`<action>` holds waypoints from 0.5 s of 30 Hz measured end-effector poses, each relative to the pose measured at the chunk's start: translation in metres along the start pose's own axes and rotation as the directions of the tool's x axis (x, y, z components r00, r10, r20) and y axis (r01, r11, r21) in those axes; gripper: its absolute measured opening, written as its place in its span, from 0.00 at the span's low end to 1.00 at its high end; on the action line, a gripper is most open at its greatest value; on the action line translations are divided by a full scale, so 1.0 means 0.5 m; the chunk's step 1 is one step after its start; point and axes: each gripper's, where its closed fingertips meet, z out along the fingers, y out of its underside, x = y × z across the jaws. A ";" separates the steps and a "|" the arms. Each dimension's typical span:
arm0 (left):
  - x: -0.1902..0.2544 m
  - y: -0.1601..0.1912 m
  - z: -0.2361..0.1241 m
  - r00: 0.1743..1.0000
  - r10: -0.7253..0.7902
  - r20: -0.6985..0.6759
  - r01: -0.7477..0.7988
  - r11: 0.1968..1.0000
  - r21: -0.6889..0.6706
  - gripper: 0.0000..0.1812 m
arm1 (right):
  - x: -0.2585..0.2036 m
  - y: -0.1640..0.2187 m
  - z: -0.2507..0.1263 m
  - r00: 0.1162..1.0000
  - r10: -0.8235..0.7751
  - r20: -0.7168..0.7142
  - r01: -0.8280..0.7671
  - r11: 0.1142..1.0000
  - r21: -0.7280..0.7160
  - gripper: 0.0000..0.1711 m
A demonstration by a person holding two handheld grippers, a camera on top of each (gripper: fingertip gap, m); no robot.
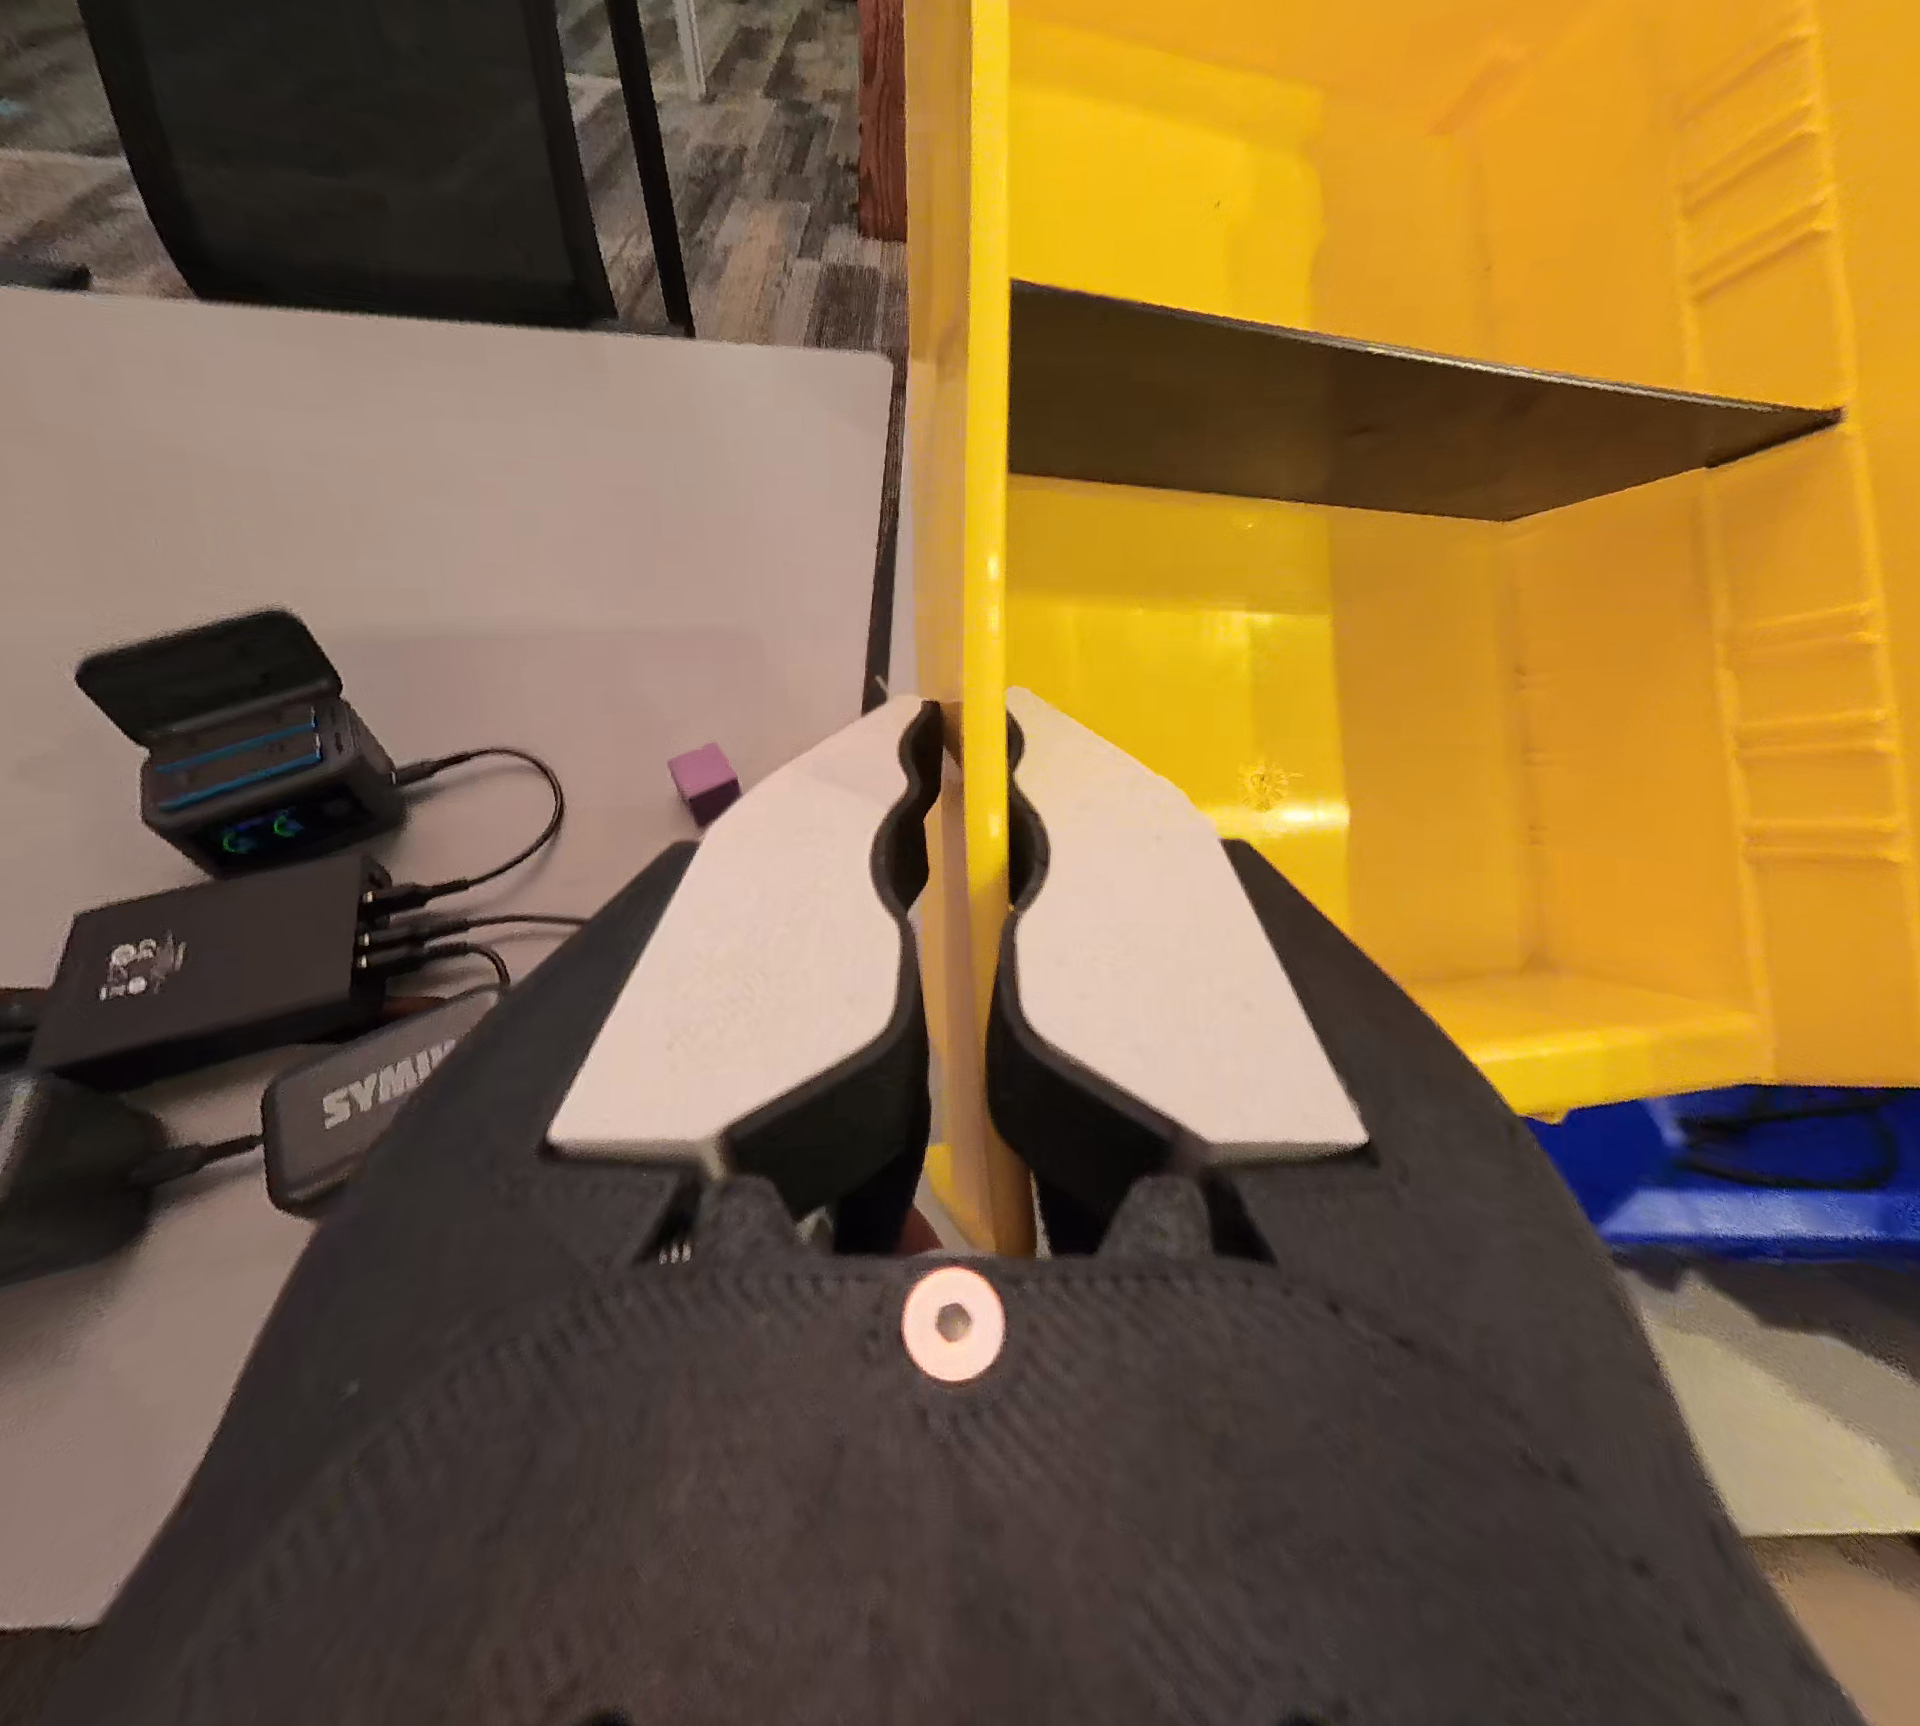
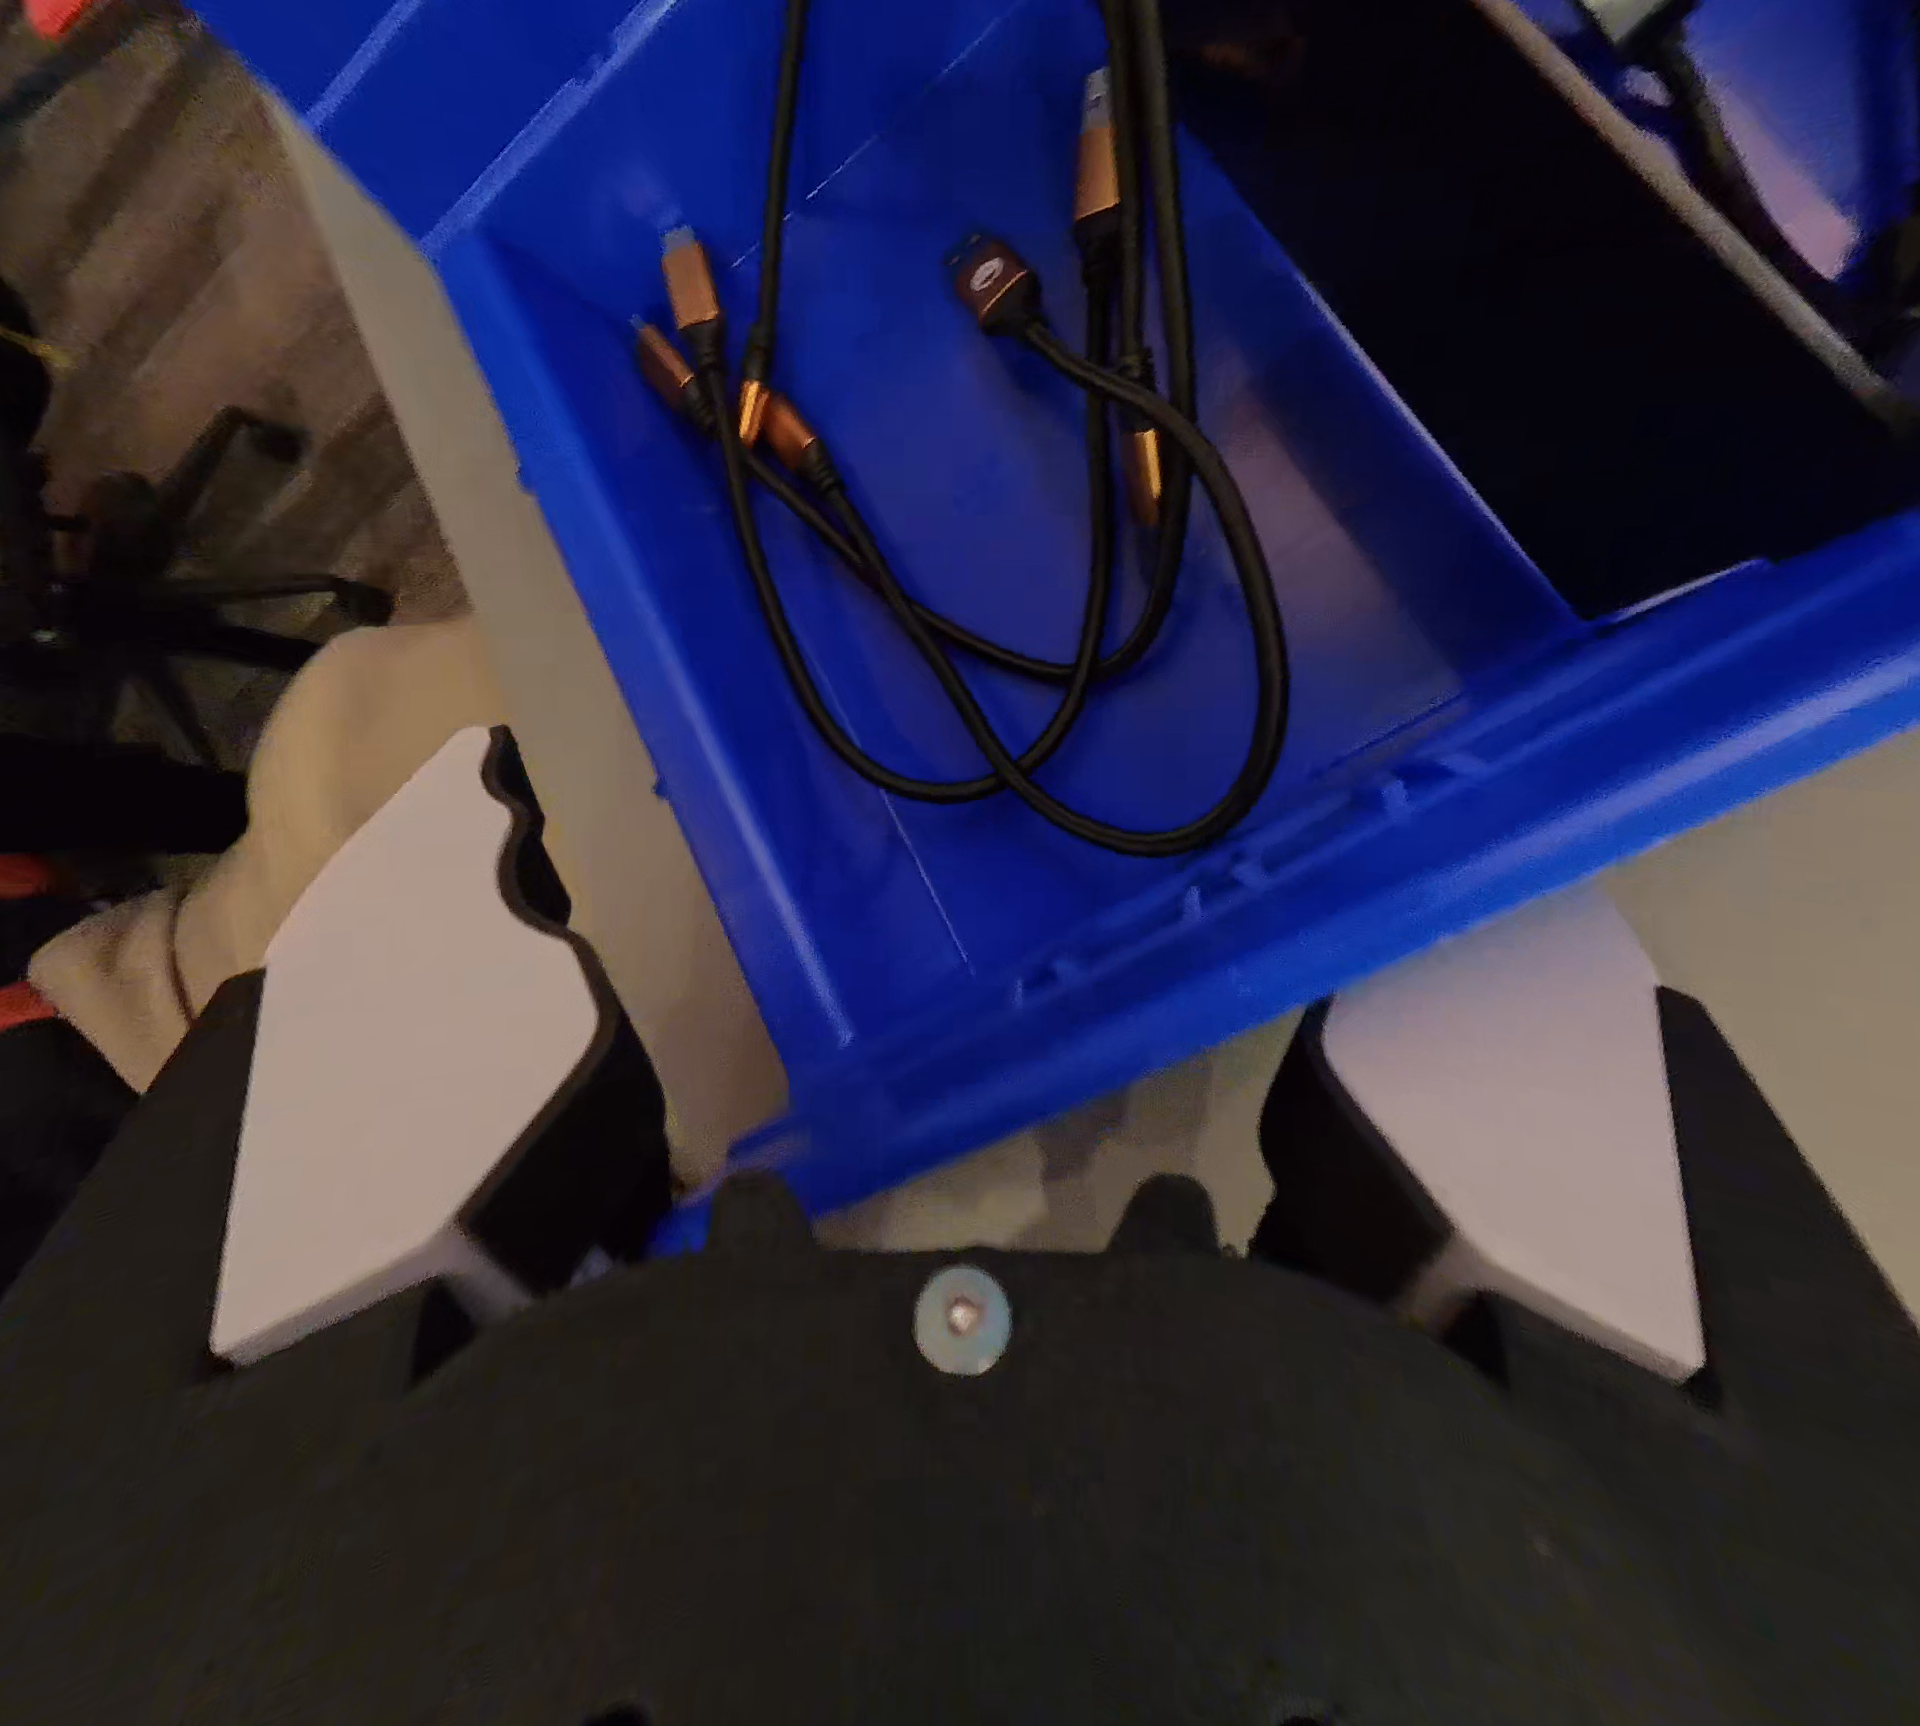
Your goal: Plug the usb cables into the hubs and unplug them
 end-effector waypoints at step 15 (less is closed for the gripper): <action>0.374 -0.130 -0.015 0.952 0.166 -0.256 -0.120 0.975 0.188 0.04 | 0.018 -0.038 -0.277 0.993 -0.068 0.094 0.036 0.951 0.306 0.84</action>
